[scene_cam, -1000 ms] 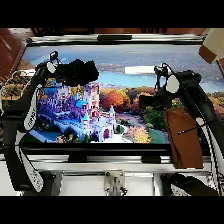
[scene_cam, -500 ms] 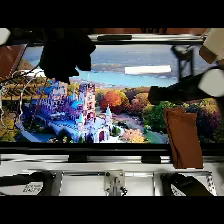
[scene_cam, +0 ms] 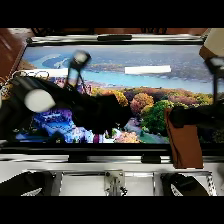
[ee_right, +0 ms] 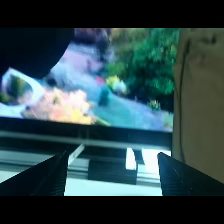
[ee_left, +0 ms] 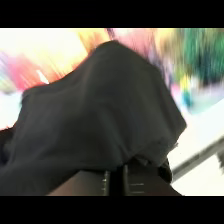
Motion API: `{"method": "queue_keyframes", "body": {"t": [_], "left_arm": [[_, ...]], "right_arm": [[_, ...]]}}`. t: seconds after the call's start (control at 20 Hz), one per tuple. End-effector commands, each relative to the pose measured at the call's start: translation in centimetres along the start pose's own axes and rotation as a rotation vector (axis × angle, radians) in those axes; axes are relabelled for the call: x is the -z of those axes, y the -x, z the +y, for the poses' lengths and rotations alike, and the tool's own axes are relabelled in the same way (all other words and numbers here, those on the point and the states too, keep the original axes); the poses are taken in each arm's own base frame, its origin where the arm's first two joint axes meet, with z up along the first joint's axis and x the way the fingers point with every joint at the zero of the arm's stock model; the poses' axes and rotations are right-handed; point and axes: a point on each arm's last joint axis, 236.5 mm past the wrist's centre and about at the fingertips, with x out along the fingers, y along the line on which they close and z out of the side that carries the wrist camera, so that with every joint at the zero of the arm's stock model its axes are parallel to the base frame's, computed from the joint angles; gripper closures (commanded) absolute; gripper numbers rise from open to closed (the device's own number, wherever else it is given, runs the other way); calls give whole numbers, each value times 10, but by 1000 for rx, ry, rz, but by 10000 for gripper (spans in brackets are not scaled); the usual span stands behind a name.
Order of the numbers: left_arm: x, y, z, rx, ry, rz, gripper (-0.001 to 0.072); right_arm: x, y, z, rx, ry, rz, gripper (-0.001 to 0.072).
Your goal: Fold the shirts.
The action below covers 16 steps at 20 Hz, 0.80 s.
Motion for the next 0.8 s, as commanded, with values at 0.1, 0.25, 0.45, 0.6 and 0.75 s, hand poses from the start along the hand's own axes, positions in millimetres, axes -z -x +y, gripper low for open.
{"method": "queue_keyframes", "body": {"t": [0.1,0.25,0.45,0.6,0.75], "left_arm": [[65,-56,1,9,95,178,86],[79,1,88,-153,133,316,88],[120,17,133,-95,392,364,87],[148,-28,119,1,501,363,87],[148,-75,106,78,619,263,87]], "right_arm": [[33,-114,43,-153,-42,186,48],[38,-141,48,-165,55,308,48],[57,-175,35,-283,-25,526,48],[36,-201,15,-339,-219,493,48],[32,-224,7,-333,-278,496,48]]}}
